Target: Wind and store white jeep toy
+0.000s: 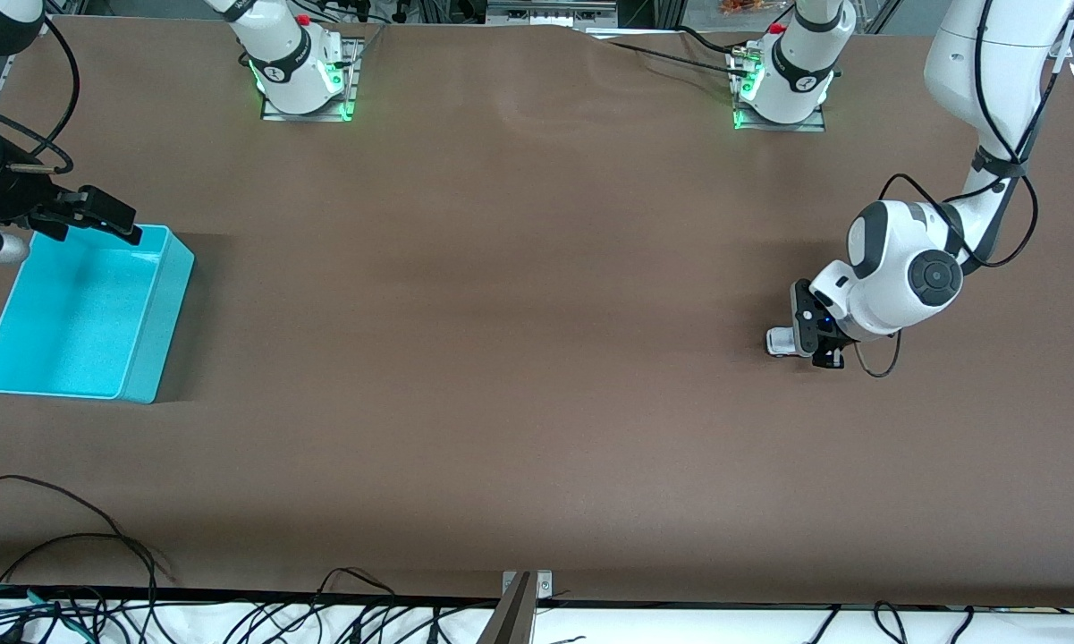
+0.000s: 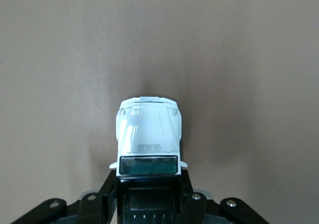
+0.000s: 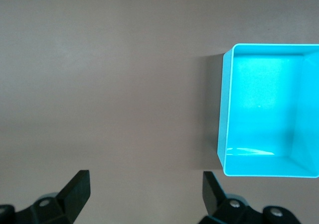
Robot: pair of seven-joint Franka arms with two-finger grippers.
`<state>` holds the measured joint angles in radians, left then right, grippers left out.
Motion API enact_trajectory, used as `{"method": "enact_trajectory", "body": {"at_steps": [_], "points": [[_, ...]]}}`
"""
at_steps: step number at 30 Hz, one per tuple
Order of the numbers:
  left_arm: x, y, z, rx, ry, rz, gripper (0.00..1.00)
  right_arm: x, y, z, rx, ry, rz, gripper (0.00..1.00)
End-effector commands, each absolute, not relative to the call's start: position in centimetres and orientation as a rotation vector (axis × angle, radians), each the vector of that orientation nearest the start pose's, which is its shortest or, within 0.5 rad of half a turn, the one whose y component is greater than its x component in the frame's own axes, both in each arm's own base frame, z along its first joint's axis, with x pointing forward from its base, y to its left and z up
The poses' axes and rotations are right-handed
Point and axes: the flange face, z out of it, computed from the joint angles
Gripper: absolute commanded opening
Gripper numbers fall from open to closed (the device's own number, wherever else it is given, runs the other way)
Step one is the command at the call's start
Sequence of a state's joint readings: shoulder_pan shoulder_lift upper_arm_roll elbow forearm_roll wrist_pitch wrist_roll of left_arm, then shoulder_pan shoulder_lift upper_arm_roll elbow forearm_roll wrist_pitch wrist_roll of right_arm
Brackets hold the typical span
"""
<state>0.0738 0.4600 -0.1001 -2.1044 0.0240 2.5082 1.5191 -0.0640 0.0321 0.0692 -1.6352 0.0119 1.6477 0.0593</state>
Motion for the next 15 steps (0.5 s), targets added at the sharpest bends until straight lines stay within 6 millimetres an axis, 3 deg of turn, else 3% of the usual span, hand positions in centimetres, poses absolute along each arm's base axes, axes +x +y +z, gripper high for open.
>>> {"method": "enact_trajectory", "body": {"at_steps": [1,7,15], "points": [[57.4,-1.3,19.0,-2.241,2.275,0.046,0.05,57.0,0.1,58.8,-3.109,0.08,0.03,1.0],[57.1,0.2,18.2,-2.275,2.261,0.067,0.04,57.0,0.1,58.8,-3.109,0.08,0.03,1.0],[56.6,6.2,16.5,-2.256,2.321,0.076,0.04,57.0,0.1,58.8,-3.109,0.08,0.03,1.0]]}}
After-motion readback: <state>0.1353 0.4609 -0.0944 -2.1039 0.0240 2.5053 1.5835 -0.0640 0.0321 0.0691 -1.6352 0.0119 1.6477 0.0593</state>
